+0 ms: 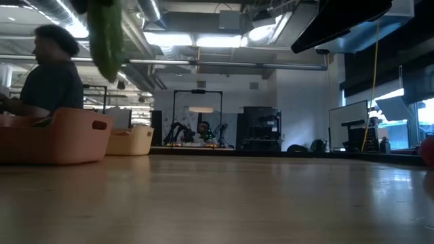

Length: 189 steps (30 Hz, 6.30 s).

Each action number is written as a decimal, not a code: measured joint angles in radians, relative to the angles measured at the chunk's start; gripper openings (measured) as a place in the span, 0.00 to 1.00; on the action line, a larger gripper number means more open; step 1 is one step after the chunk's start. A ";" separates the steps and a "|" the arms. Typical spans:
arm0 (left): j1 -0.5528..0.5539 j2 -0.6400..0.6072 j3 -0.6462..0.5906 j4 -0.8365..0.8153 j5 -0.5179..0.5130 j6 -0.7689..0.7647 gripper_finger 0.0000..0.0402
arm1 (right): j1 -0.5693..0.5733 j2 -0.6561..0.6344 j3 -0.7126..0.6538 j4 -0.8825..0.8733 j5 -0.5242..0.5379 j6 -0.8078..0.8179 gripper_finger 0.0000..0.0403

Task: Sort produce into baskets
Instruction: Put the cucumber into the orange bin, then put the tomato into the yellow bin

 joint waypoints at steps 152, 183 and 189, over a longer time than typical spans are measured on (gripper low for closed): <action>0.133 0.079 -0.238 0.527 0.181 0.241 0.69 | -0.394 -0.177 -0.001 -1.130 -0.293 0.417 0.62; 0.133 0.079 -0.238 0.527 0.156 0.272 0.69 | -0.625 -0.152 -0.213 -1.035 -0.536 0.393 0.91; 0.133 0.080 -0.259 0.541 0.155 0.266 0.69 | -0.699 -0.074 -0.233 -0.996 -0.571 0.300 0.90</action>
